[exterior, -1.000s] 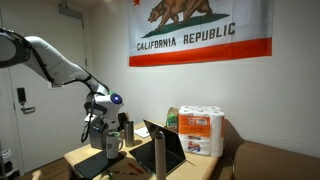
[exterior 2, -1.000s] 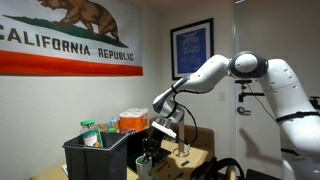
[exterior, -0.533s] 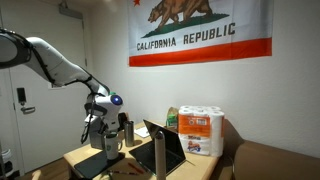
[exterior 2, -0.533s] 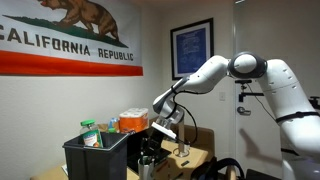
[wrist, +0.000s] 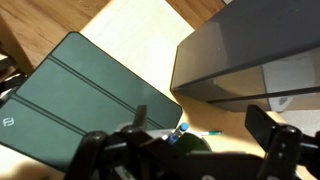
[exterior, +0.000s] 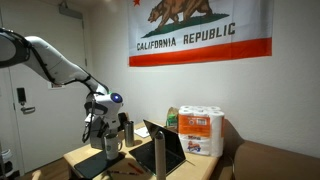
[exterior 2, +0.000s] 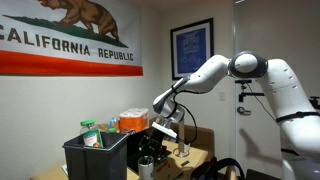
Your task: Put the pen in the mug cup
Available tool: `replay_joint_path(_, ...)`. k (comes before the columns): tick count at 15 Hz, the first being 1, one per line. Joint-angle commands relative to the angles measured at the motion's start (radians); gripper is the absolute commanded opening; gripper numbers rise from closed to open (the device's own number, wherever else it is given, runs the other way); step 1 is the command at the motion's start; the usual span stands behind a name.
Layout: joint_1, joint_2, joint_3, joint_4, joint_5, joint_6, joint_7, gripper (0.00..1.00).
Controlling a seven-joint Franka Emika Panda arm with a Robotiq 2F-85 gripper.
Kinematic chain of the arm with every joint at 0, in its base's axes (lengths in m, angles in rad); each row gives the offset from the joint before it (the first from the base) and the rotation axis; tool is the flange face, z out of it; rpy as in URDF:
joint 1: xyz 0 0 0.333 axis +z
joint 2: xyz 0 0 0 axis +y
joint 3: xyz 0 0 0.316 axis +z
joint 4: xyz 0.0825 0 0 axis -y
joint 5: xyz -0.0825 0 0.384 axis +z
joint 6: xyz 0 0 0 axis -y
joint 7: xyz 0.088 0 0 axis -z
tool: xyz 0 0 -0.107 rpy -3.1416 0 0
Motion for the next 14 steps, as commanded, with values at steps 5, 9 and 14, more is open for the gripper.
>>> replay_joint_path(5,0.073,-0.165,-0.036,-0.064,-0.47,-0.019,0.265,1.0)
replay_joint_path(9,0.113,-0.253,-0.018,-0.081,-0.795,-0.043,0.429,1.0)
replay_joint_path(14,0.133,-0.34,0.02,-0.148,-1.061,-0.034,0.603,1.0)
